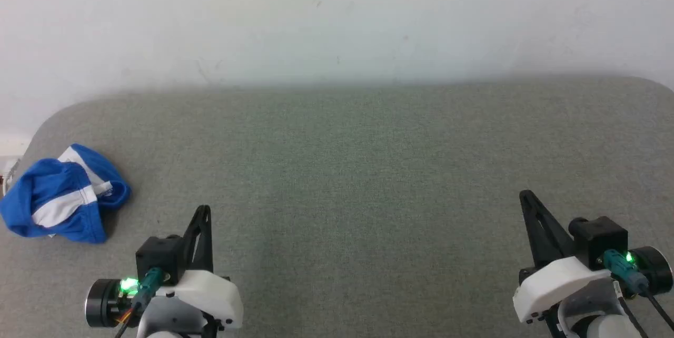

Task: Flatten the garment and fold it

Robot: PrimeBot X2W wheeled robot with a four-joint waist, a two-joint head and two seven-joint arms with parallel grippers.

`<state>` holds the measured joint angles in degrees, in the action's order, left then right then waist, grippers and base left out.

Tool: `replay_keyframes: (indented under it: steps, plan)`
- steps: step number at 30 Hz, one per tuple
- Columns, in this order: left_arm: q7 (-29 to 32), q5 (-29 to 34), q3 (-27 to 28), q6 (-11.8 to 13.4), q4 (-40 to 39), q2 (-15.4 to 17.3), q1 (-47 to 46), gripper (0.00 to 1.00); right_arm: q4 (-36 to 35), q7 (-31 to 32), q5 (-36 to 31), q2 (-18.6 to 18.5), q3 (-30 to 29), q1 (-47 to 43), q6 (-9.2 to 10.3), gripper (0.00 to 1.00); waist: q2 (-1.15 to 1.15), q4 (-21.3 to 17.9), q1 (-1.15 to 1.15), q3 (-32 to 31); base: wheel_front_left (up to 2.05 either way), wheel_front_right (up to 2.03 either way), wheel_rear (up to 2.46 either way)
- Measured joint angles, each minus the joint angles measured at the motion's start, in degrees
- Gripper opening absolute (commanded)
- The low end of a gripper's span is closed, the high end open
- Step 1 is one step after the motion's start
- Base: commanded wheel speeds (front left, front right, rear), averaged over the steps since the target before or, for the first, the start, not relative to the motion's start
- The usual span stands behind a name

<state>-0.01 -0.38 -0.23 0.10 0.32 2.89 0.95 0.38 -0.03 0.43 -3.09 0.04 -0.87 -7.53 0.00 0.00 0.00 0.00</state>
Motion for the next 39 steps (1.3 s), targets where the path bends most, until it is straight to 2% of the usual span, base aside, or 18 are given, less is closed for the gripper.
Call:
replay_keyframes:
  steps: [36,37,39]
  plan:
    - [0.0,0.0,0.0,0.0,0.0,0.0,0.0,0.00,0.0,0.0,0.0,0.0,0.0,0.0,0.00,0.00,0.00,0.0,0.00,0.0,0.00,0.00,0.00]
    - [0.0,0.0,0.0,0.0,0.0,0.0,0.0,1.00,0.0,0.0,0.0,0.0,0.0,0.0,0.00,1.00,0.00,0.0,0.00,0.0,0.00,0.00,0.00]
    - [0.0,0.0,0.0,0.0,0.1,0.0,0.1,1.00,0.1,0.0,0.0,0.0,0.0,-0.1,0.00,1.00,0.00,0.0,0.00,0.0,0.00,0.00,0.00]
